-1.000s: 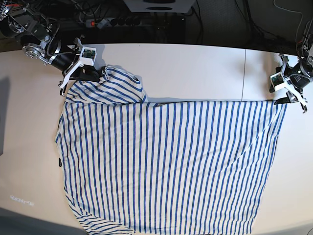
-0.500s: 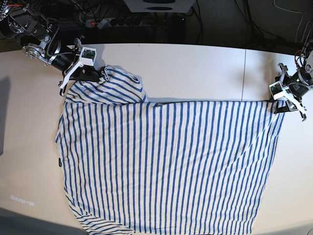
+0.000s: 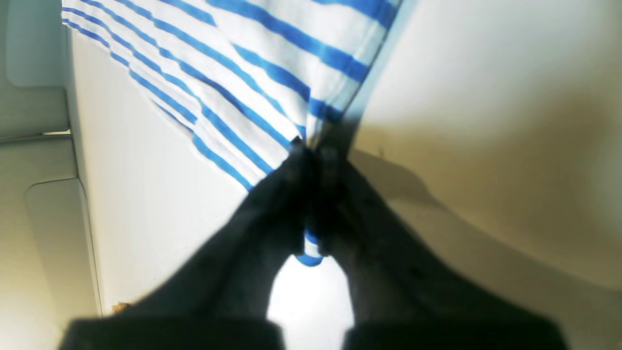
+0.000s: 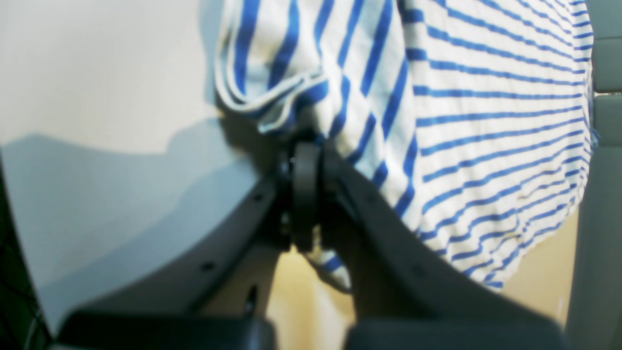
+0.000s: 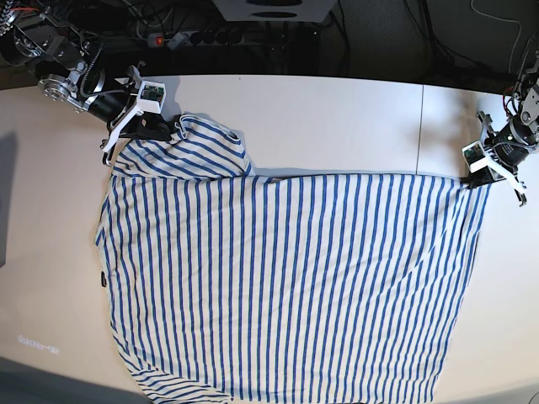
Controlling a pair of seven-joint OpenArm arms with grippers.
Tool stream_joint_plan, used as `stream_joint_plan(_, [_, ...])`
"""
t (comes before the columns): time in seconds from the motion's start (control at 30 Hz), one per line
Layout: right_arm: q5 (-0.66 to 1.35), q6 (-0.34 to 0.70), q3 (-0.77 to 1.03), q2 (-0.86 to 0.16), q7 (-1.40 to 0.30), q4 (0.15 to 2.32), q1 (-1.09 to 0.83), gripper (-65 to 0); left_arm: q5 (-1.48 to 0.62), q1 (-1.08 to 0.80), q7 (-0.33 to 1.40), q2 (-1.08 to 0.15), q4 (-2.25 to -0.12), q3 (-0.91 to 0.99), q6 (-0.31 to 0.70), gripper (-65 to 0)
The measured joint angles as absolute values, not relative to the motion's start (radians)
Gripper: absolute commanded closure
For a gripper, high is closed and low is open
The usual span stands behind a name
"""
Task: Fold the T-shirt properly
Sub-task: 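Reach the left gripper to the opposite shirt corner and grasp it, then lift the grasped shirt edge with both grippers and swing it outward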
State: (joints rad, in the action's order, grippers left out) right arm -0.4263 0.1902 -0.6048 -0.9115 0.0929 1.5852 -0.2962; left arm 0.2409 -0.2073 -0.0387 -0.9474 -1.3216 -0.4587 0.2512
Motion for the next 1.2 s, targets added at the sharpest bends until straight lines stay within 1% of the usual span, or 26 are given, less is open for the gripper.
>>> stream_joint_plan(0.17, [-0.344,0.190,-0.604,-0.912,0.089,1.583,-0.296,0.0,0.215,-0.207,-0.039,-0.947,-1.322,-0.459,0.251,0.0])
stream_joint_plan(0.27, [-0.329,0.190,-0.603,-0.912,0.087,1.583,-0.296,0.0,0.215,-0.207,-0.051,-0.947,-1.320,-0.459,0.251,0.0])
stream_joint_plan(0.47, [-0.283,0.195,-0.570,-0.912,0.046,1.608,-0.303,0.0,0.147,-0.211,-0.049,-0.958,-1.349,-0.462,0.256,0.0])
stream_joint_plan(0.53, [-0.261,0.200,-0.549,-0.914,0.011,1.631,-0.308,0.0,0.126,-0.219,-0.040,-0.964,-1.376,-0.453,0.263,0.0])
stream_joint_plan(0.7, [-0.202,0.226,-0.484,-0.936,-0.148,1.714,-0.314,0.0,0.005,-0.224,0.044,-0.965,-1.448,-0.372,0.299,0.0])
stream_joint_plan(0.8, [-0.157,0.269,-0.436,-0.948,-0.154,1.754,-0.324,0.0,-0.030,-0.223,0.080,-0.965,-1.505,-0.310,0.326,0.0])
stream_joint_plan(0.9, [-0.141,0.274,-0.372,-0.950,-0.158,1.775,-0.318,0.0,-0.088,-0.221,0.118,-0.973,-1.527,-0.286,0.327,0.0])
stream_joint_plan(1.0, [-0.093,0.289,-0.310,-0.951,-0.158,1.792,-0.315,0.0,-0.088,-0.224,0.127,-0.972,-1.527,-0.287,0.330,0.0])
stream_joint_plan(1.1, [-0.066,0.318,-0.292,-0.951,-0.159,1.793,-0.284,0.0,-0.098,-0.212,0.129,-0.970,-1.526,-0.287,0.327,0.0])
stream_joint_plan(1.2, [-0.037,0.325,-0.292,-0.960,-0.159,1.793,-0.220,0.0,-0.160,-0.173,0.165,-0.970,-1.526,-0.288,0.317,0.0])
